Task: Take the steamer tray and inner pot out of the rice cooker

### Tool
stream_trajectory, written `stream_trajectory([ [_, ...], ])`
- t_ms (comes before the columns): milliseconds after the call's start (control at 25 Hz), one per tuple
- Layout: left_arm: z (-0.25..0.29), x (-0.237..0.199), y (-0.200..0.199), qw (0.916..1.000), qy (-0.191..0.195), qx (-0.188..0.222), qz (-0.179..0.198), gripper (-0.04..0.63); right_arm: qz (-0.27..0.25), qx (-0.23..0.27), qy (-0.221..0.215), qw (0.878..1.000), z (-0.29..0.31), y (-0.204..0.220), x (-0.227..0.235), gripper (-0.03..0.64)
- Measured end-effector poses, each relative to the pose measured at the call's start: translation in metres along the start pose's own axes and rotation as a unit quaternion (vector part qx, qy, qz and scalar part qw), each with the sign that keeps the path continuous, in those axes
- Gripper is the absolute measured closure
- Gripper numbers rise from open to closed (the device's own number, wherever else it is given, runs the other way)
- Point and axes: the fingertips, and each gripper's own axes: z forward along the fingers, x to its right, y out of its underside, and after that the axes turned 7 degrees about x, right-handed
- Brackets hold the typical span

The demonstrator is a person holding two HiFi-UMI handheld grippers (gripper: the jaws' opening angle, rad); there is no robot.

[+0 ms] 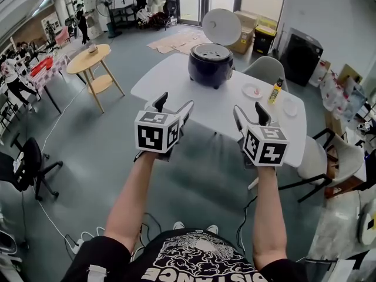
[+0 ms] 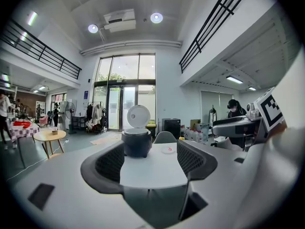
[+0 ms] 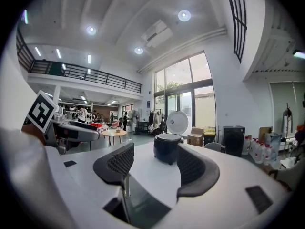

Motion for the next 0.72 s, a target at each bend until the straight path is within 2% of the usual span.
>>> stream_trajectory([
  [120, -0.001, -0.010, 0.000, 1.0000, 0.004, 0.002, 0.001, 0.240, 0.007, -0.002, 0.017, 1.000, 0.005, 0.001, -0.002, 0.332],
  [400, 0.001, -0.039, 0.005, 0.9996, 0.020, -0.003, 0.020, 0.197, 0.006, -0.008, 0.016, 1.000, 0.021, 0.007, -0.023, 0.200],
  [720, 0.000, -0.100, 0.012, 0.9998, 0.018, -0.007, 0.010, 0.183, 0.008, -0.014, 0.030, 0.999, 0.050, 0.011, -0.060, 0.149],
])
